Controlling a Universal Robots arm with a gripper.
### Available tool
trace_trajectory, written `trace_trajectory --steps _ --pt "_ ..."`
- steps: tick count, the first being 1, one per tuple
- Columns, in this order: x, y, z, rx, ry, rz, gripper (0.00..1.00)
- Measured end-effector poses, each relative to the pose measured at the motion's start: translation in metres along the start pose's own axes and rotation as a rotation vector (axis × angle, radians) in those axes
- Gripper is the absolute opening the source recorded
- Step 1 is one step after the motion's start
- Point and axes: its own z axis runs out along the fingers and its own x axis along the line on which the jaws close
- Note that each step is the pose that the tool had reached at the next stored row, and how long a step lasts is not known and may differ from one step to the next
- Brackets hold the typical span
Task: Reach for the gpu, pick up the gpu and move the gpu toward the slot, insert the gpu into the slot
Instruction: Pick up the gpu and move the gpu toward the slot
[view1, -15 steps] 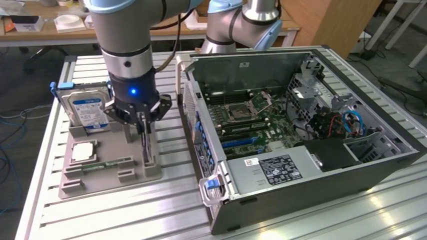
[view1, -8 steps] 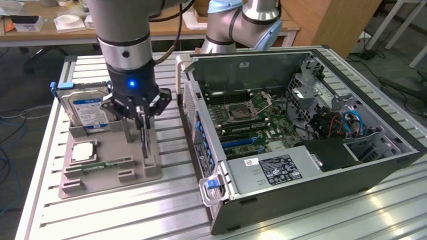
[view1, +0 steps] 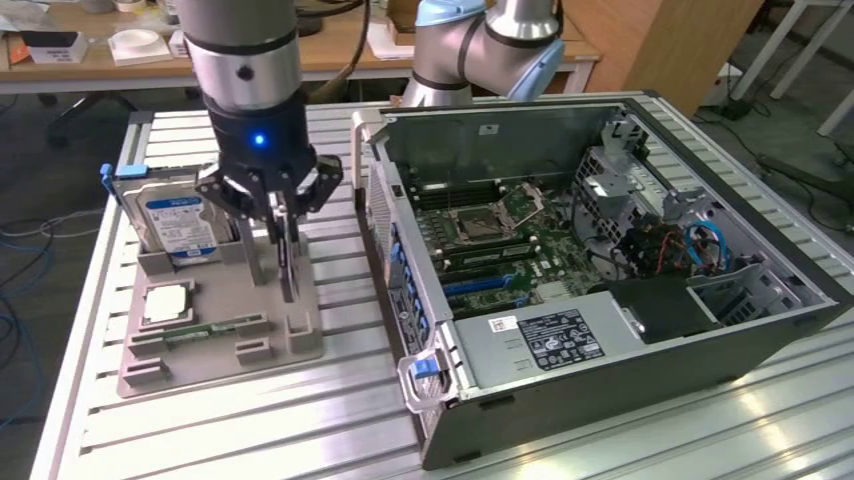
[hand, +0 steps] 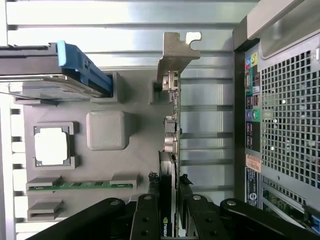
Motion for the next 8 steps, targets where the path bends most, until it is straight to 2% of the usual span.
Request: trace_trajectory --steps 8 --pt "-0.001 0.0017 -0.0349 0.0 0.0 0.0 0.26"
